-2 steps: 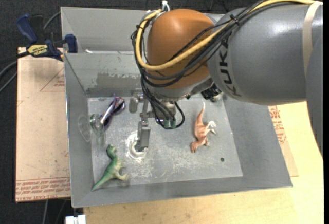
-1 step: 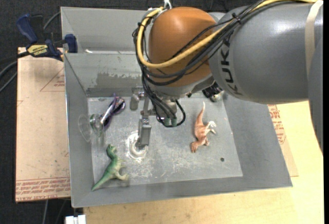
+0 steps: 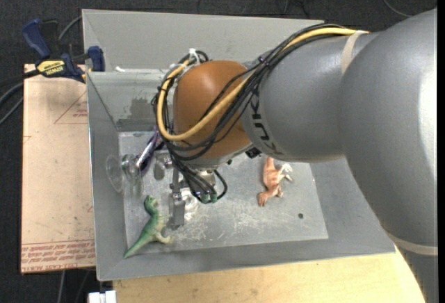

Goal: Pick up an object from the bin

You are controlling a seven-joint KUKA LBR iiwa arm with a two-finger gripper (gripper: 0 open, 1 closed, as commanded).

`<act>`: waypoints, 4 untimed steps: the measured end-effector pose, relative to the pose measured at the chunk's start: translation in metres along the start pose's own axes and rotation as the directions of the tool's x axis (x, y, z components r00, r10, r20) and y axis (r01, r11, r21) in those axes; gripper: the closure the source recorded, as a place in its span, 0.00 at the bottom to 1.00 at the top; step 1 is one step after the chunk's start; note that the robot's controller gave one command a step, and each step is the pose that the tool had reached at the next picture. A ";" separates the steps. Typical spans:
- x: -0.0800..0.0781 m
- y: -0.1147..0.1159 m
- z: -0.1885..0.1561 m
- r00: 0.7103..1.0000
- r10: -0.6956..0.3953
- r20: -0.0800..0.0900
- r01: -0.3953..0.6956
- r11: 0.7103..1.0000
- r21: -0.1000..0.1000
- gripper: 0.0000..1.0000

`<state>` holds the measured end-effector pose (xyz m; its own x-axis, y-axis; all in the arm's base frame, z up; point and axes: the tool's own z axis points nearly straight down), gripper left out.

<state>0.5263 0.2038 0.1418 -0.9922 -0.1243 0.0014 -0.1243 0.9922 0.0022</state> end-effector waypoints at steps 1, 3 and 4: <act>0.010 0.001 0.025 0.999 -0.049 -0.002 0.049 0.999 0.001 0.00; 0.024 0.017 0.072 0.899 -0.439 0.002 0.439 0.899 -0.001 1.00; 0.024 0.017 0.072 0.899 -0.439 0.002 0.439 0.899 -0.001 1.00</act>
Offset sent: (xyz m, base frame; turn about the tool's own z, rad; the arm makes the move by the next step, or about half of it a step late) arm -0.0366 0.0091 -0.0492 -0.3734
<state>0.5003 0.2180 0.0702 -0.8370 -0.5472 -0.0018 -0.5472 0.8370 0.0038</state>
